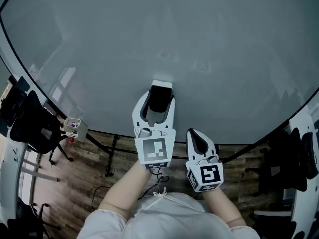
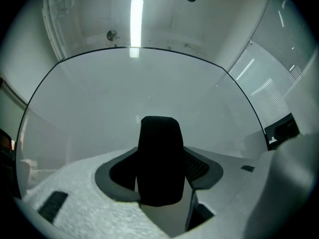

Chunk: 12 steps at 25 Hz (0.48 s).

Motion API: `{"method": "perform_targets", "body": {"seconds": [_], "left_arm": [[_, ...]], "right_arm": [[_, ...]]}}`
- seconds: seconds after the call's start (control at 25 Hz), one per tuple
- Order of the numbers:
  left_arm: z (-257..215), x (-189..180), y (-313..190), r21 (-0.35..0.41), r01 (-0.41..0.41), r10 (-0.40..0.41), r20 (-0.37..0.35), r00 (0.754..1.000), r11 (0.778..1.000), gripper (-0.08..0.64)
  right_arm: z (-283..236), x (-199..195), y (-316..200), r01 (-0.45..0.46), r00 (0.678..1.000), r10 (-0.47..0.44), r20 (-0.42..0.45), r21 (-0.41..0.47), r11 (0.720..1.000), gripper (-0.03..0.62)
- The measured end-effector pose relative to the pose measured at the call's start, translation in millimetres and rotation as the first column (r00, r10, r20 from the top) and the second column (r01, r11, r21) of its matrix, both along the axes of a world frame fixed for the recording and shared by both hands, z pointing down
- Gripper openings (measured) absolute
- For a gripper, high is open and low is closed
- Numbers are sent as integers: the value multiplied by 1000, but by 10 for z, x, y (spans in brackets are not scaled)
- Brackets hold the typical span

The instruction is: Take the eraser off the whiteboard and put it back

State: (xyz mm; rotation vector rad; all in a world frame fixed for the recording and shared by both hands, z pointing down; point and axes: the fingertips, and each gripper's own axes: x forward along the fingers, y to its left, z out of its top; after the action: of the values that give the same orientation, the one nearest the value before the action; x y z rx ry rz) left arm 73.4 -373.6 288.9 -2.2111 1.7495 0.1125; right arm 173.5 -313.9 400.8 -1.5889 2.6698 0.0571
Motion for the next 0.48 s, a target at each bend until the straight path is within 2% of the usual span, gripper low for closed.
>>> {"method": "perform_targets", "body": {"seconds": [0.32,0.48], "left_arm": [[6,-1,-6,-12,-36,36,-6,999,999,264],[19,7,45,-37,-60,58,-34,998,998,258]], "right_arm": [[48,33,53,-19,1000,19,5,-9,1000,28],[69,36,122,-25,1000,25,4,-18,1000,28]]}}
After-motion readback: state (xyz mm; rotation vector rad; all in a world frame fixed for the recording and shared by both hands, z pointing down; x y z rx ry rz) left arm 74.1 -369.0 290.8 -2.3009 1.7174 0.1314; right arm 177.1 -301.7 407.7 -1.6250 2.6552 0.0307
